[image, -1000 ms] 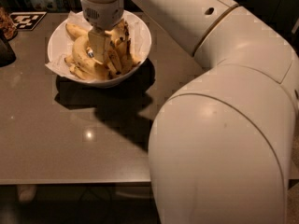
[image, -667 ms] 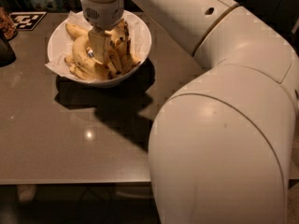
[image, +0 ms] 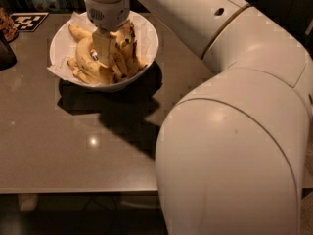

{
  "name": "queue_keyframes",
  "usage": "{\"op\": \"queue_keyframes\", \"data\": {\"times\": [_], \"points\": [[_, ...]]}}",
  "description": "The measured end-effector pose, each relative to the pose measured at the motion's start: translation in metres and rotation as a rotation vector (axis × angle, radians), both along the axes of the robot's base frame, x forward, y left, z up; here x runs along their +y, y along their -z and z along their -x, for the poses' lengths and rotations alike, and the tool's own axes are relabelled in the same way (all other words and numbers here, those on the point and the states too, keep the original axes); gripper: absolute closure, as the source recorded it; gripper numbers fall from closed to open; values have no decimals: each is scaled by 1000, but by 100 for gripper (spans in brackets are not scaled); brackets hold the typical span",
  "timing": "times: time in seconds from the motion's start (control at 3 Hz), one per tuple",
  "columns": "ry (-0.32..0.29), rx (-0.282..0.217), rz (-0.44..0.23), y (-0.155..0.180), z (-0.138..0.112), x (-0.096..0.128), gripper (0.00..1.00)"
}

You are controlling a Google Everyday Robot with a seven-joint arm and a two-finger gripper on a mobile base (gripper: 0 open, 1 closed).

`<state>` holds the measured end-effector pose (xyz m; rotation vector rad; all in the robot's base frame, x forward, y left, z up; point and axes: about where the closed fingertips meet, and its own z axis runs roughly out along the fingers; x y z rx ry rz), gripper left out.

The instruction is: Pick banana from white bowl

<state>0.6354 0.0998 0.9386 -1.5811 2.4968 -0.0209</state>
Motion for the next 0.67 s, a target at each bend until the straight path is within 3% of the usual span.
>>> {"op": "queue_keyframes", "data": {"times": [0.67], "points": [[0, 0, 0, 8, 0, 0, 100]]}}
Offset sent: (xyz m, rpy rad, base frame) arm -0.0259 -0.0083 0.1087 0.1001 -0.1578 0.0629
